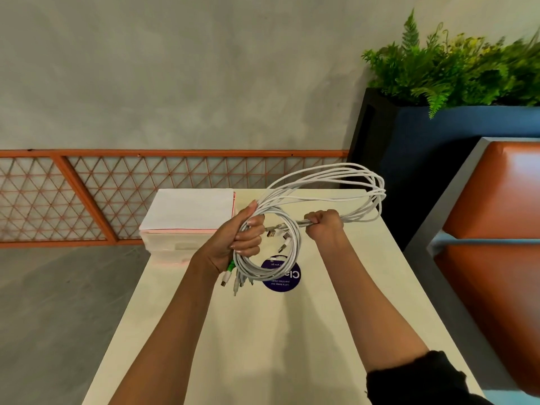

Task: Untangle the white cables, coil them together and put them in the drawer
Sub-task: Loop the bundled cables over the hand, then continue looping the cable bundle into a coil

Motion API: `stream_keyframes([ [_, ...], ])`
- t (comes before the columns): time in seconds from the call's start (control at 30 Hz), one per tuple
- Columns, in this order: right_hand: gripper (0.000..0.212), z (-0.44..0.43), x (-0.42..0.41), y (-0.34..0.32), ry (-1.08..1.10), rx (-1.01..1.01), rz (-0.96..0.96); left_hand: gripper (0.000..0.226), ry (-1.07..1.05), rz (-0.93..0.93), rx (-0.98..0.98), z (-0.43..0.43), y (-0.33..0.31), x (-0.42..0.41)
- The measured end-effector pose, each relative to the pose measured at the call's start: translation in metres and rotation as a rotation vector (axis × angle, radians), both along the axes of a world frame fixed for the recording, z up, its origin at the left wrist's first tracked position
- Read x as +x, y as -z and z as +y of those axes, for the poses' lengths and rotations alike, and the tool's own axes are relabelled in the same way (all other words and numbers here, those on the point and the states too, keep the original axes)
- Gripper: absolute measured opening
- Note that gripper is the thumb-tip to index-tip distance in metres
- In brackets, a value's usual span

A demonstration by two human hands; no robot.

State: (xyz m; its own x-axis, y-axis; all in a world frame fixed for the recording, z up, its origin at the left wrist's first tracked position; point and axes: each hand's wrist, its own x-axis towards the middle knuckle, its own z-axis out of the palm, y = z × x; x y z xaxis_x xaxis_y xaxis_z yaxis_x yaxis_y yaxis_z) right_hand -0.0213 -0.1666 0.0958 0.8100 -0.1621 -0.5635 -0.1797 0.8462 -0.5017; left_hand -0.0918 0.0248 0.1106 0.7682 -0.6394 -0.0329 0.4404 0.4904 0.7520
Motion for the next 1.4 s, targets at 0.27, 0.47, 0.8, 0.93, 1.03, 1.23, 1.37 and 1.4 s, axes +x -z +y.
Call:
stream_keyframes([
  [0.27,0.044,0.016,-0.013,-0.001,-0.17,0.105,0.008,0.042,-0.04,-0.013,0.087,0.005,0.003,0.002],
  [0.47,0.045,0.015,-0.014,0.014,-0.257,0.226,0.044,0.045,0.008,-0.018,0.17,0.014,0.002,0.003],
  [0.8,0.035,0.029,-0.015,0.014,-0.581,0.103,-0.027,0.041,-0.075,-0.029,0.345,0.0,0.002,0.001],
  [0.93,0.043,0.024,-0.022,0.011,-0.76,0.142,-0.058,0.039,-0.187,-0.089,0.443,-0.004,0.003,0.001],
  [1.03,0.041,0.018,-0.029,0.008,-0.934,0.068,-0.121,0.041,-0.262,-0.116,0.479,-0.003,0.004,0.002],
  [1.23,0.027,0.011,-0.034,-0.002,-0.984,0.135,-0.264,0.042,-0.356,-0.118,0.48,-0.001,0.008,0.003],
  [1.37,0.042,0.011,-0.029,0.004,-1.138,0.046,-0.334,0.042,-0.403,-0.176,0.531,-0.002,0.004,0.003],
  [1.4,0.043,0.011,-0.029,0.006,-1.184,-0.017,-0.347,0.042,-0.416,-0.186,0.536,-0.002,0.004,0.002],
])
